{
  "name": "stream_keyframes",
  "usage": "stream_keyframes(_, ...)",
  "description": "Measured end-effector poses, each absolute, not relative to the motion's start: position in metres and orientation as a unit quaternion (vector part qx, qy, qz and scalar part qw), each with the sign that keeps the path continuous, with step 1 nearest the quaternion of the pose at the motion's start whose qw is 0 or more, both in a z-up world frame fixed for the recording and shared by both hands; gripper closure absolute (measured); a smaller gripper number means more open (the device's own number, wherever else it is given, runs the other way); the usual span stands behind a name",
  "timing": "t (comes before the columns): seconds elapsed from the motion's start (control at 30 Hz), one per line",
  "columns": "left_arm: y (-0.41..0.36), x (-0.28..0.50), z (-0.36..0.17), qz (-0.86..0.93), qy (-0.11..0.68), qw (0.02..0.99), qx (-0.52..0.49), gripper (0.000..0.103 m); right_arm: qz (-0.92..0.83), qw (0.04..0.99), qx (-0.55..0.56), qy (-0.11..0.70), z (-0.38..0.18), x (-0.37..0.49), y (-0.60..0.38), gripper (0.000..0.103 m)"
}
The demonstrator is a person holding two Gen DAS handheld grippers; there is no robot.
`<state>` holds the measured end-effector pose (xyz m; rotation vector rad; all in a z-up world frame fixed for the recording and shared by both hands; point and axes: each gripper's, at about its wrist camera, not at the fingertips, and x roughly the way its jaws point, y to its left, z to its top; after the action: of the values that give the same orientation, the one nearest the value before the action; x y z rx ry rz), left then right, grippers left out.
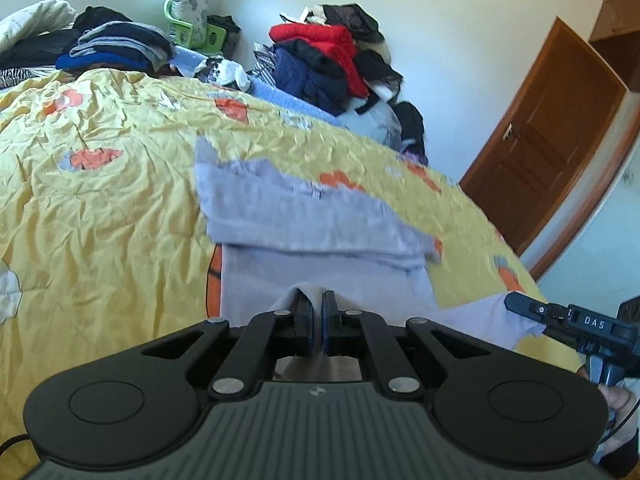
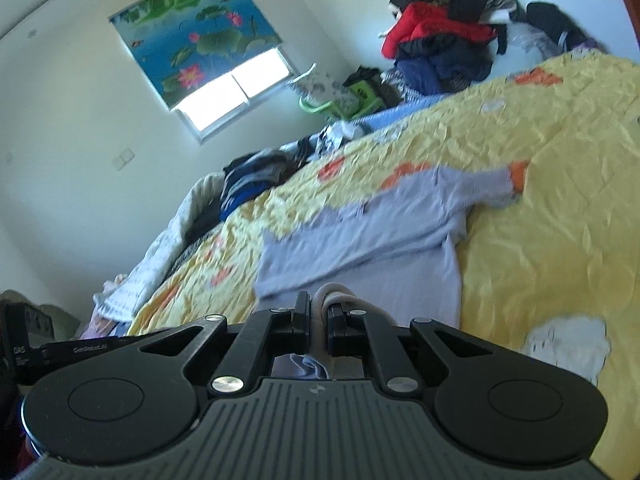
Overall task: Fold small clothes
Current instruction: 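Lift the hem with both grippers and carry it toward the collar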
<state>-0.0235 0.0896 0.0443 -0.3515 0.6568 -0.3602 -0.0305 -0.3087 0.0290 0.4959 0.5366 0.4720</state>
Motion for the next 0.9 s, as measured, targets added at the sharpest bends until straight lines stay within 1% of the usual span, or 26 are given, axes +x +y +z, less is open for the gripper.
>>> stream_keyframes(0.23, 0.09, -0.002, 0.05, -0.165, 0.307, 0.919, -0.186, 0.099, 0.207, 0.916, 0.251, 0.237, 0.036, -0.003, -0.312, 0.091)
stream_keyframes(0.53, 0.087, 0.02, 0.052, -0.148, 0.291, 0.926, -0.19, 0.099, 0.179, 0.924, 0.247, 0.229, 0.029, 0.026, -0.303, 0.091)
stream_keyframes(0.9, 0.068, 0.063, 0.048, -0.106, 0.301, 0.938, -0.137, 0.099, 0.153, 0.93, 0.244, 0.228, 0.019, 0.058, -0.3, 0.091)
